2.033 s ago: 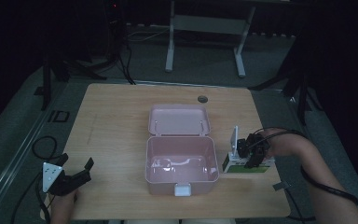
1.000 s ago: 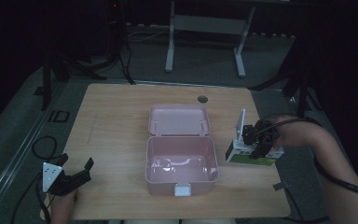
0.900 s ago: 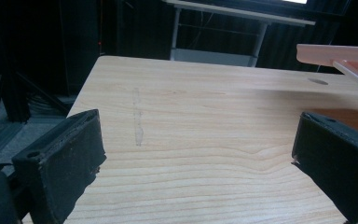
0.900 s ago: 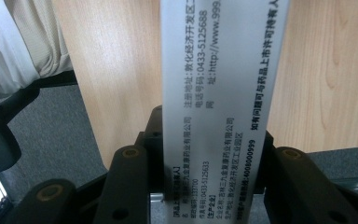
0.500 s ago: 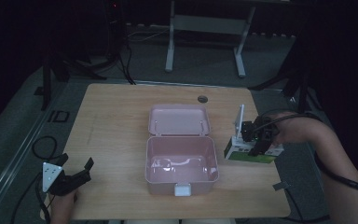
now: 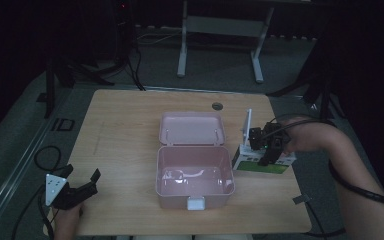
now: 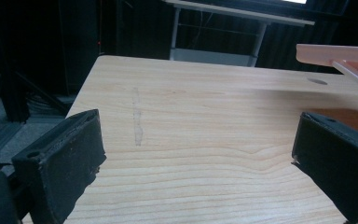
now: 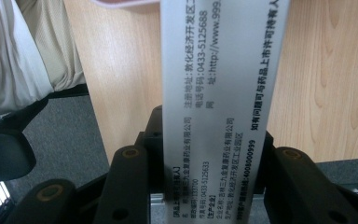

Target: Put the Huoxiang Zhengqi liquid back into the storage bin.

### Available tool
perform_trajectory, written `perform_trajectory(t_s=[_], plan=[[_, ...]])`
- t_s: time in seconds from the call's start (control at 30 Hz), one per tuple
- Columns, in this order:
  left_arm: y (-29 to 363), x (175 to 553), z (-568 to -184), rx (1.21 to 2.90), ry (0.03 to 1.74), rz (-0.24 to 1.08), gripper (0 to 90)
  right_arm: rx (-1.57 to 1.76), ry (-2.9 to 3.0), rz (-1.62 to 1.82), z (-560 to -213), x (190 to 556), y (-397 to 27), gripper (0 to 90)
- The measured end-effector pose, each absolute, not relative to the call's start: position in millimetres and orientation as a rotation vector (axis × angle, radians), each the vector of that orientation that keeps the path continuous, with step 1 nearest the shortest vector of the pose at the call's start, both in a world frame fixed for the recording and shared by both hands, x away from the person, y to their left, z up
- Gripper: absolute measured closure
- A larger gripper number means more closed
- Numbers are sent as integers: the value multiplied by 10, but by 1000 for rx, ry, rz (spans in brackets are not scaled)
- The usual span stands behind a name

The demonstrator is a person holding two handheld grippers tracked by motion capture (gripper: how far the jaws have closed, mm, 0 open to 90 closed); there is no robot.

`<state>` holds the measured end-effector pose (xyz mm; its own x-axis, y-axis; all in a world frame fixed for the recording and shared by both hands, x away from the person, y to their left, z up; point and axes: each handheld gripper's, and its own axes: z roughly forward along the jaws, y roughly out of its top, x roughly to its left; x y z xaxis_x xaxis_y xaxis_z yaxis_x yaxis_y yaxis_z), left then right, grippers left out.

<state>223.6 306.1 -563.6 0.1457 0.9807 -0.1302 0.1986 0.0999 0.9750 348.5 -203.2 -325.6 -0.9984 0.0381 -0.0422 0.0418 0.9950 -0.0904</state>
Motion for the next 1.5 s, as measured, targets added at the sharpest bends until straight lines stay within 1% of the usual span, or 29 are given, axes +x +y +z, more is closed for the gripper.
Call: perform_trajectory(t_s=[0.5,1.37,1.5], plan=[[3064,2235,-5637,1327,1276,907,22,0,3100,-132,-3188,3455,-1604,631],[3057,2234,-5637,1336,1271,910,22,-127,3117,-88,-3217,3360,-979,631],[3060,2234,-5637,1335,1269,907,22,-162,3117,-106,-3244,3339,-813,631]])
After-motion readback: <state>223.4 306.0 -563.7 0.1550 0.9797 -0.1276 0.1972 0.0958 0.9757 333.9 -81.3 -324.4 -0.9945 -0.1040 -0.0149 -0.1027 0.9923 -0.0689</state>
